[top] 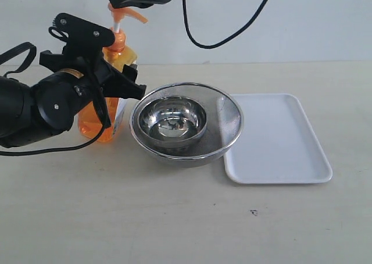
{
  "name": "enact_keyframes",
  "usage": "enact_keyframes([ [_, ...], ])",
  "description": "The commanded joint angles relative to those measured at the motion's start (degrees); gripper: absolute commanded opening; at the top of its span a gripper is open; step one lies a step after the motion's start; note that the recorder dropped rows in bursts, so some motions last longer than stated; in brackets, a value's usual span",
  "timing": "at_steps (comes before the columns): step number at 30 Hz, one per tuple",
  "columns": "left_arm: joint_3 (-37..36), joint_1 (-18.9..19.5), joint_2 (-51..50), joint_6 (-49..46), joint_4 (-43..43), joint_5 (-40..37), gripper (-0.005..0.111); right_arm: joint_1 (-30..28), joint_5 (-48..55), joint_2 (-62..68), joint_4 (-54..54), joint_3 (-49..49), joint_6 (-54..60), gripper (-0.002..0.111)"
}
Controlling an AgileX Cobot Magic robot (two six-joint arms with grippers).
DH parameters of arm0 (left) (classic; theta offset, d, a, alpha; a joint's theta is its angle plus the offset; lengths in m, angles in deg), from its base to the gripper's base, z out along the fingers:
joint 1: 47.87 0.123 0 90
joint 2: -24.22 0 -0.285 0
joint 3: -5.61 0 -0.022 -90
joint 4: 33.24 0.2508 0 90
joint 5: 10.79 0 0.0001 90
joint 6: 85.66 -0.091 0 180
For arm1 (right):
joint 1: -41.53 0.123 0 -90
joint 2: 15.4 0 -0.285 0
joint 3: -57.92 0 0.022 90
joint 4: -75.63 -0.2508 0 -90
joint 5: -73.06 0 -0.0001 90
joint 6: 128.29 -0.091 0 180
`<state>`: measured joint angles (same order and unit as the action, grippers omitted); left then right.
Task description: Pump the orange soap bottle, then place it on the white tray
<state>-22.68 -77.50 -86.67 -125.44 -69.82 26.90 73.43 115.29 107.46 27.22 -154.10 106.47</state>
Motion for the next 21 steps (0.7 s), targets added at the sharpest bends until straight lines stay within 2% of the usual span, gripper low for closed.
enact_keyframes([
  [1, 0.17, -0.37, -0.27, 0.37, 0.65, -0.37, 0.005, 0.03, 5.31, 2.8, 4.29, 0.58, -1.95, 0.0],
  [21, 0.17, -0.37, -0.27, 0.37, 0.65, -0.37, 0.005, 0.03, 8.41, 5.56, 6.78, 0.58, -3.53, 0.0],
])
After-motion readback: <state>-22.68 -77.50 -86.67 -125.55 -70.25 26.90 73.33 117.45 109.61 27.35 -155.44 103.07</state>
